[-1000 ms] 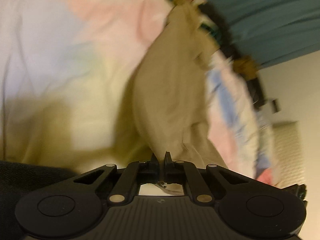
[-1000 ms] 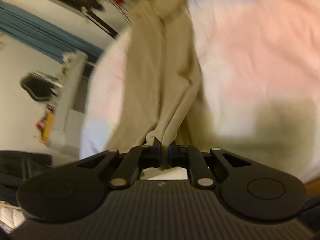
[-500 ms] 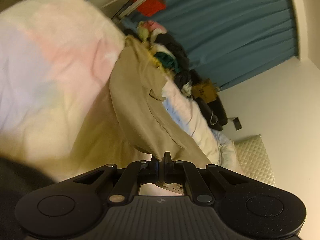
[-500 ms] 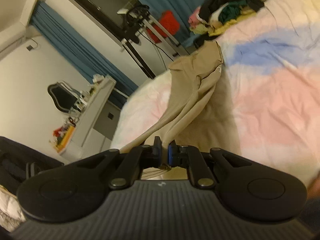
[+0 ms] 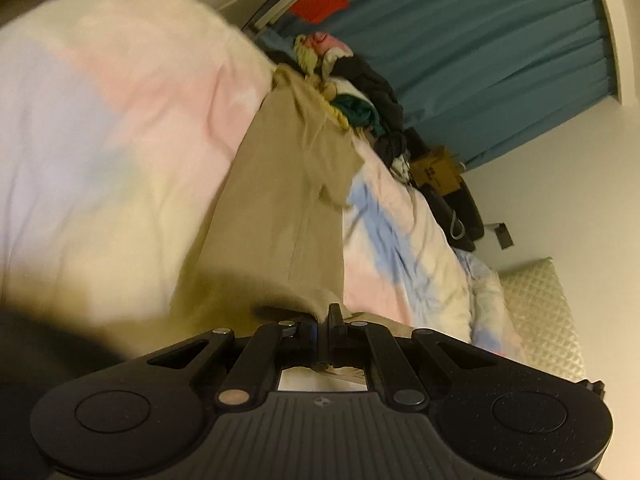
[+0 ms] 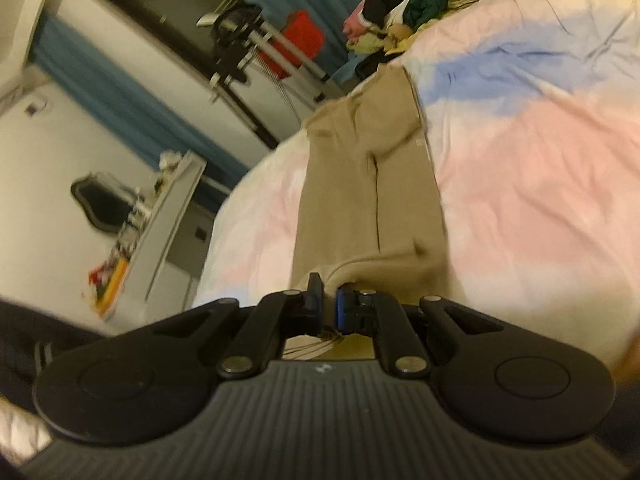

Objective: Fold clothes

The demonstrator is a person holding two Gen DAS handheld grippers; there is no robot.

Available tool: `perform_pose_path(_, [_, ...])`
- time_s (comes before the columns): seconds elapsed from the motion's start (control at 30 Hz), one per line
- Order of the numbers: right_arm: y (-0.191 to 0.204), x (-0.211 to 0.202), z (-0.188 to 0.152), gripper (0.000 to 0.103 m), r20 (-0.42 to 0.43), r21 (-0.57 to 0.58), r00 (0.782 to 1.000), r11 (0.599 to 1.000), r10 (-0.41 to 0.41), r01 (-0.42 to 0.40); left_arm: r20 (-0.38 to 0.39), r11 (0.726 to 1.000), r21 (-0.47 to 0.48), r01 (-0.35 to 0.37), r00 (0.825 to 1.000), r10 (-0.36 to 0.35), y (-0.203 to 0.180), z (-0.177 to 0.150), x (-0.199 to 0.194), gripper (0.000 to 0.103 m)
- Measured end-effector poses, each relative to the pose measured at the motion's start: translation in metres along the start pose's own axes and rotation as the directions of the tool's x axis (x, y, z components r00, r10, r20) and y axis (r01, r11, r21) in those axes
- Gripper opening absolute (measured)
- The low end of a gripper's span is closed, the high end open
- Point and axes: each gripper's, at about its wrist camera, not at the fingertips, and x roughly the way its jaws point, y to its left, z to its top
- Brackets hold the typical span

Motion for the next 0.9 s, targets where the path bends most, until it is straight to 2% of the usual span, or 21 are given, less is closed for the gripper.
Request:
perform_pose_path(0.13, [0.011,0.051,0.045,0.010,0.065,-0.011,0.996,0.998,-0.060,0.061,0.061,0.994,0.078,-0.070,0.996,0.066,-0.026,0.055,0.040,0.005])
perform_pose_path(0.27, [0.013,0.104,0.079,0.010,0.123,-0.016,0.987,0.994,-0.103,0.106,0.166,0.970,0.169,-0.176,0.975,0.148,-0.049,0.095,0.091,0.005])
perform_pose_path(0.37, [0.003,0.138,0.093,0.010,0.153,-0.027,0.980,0.991,-0.129,0.134,0.205,0.955,0.205,-0.213,0.964,0.170,-0.049,0.112,0.127,0.005])
perform_pose_path(0.57, [-0.028,0.187,0.102,0.010,0.177,-0.107,0.973,0.979,-0.151,0.171,0.259,0.915,0.306,-0.262,0.948,0.185,-0.034,0.125,0.194,0.006])
perform_pose_path(0.73, [-0.044,0.236,0.101,0.010,0.151,-0.173,0.965,0.955,-0.216,0.241,0.238,0.878,0.349,-0.328,0.937,0.256,-0.010,0.129,0.249,0.005])
perform_pose_path(0.9, [-0.055,0.269,0.095,0.010,0.119,-0.219,0.955,0.931,-0.273,0.293,0.170,0.875,0.355,-0.328,0.943,0.284,0.015,0.133,0.279,0.006])
